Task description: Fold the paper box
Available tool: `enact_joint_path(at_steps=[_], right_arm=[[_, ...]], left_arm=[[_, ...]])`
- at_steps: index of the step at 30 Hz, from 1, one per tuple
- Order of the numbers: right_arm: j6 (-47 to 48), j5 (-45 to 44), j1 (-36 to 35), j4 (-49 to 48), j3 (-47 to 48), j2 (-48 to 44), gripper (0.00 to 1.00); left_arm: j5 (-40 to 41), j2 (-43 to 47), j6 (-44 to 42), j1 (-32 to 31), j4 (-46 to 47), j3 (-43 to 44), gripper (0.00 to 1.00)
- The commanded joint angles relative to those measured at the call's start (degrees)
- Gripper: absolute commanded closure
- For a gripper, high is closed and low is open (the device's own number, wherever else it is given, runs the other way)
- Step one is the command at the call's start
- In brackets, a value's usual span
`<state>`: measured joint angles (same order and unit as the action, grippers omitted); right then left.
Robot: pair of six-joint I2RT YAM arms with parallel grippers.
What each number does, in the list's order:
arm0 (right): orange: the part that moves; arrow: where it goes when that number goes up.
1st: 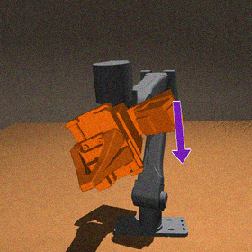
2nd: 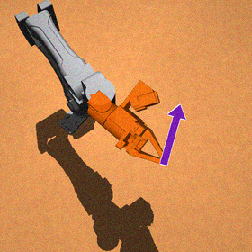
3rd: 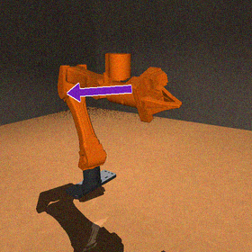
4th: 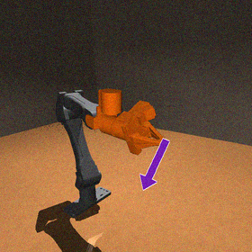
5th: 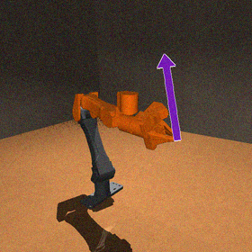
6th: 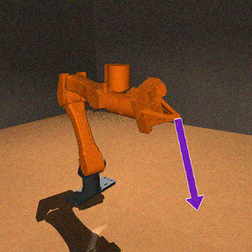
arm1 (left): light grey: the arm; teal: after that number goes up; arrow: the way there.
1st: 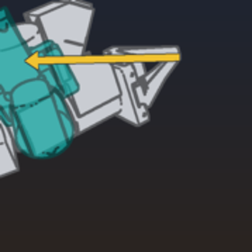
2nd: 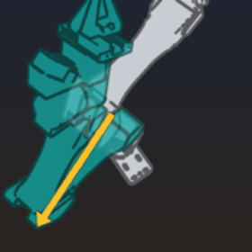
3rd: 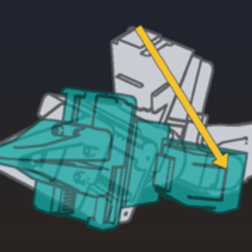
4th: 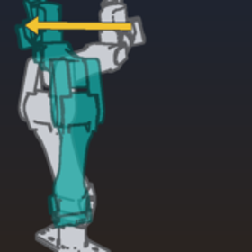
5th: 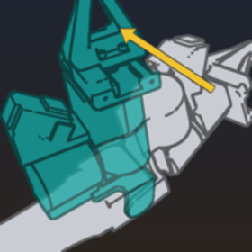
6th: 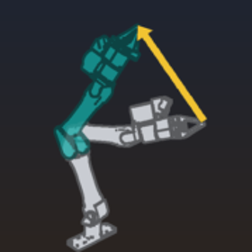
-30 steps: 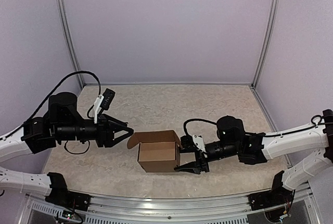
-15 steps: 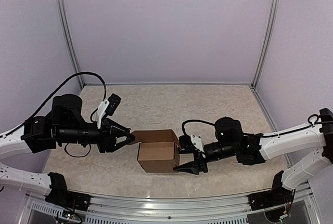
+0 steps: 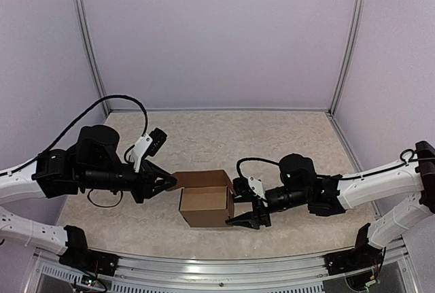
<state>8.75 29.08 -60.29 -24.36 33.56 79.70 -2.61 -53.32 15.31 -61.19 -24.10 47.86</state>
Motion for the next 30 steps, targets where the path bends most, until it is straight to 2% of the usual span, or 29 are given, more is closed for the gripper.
enact_joint_path(at_steps=[1, 5, 10, 21, 25, 30], right_arm=[[-1.3, 0.6, 0.4, -1.3, 0.2, 0.9, 0.61], [-2.6, 0.2, 0.4, -3.0, 0.2, 1.6, 0.63], [-4.4, -4.1, -0.4, -6.3, 0.0, 3.0, 0.67], [-5.4, -20.5, -5.0, -22.7, -1.4, 13.1, 0.69], [-6.4, -24.9, -5.3, -28.9, -2.2, 16.7, 0.68], [-8.0, -28.3, -5.3, -36.5, -3.2, 20.5, 0.68]], left_arm=[[2.4, -0.5, -0.9, -0.9, -1.7, 2.2, 0.88], [2.4, -1.4, -0.7, -1.1, -1.6, 2.6, 1.0], [2.4, -2.9, 0.4, -1.3, -1.2, 3.2, 1.0], [7.9, -8.0, 5.4, -1.4, 0.6, 3.2, 1.0], [9.2, -9.2, 5.7, -1.5, 2.5, 1.2, 1.0], [10.4, -9.7, 6.9, -1.6, 9.5, -4.4, 1.0]])
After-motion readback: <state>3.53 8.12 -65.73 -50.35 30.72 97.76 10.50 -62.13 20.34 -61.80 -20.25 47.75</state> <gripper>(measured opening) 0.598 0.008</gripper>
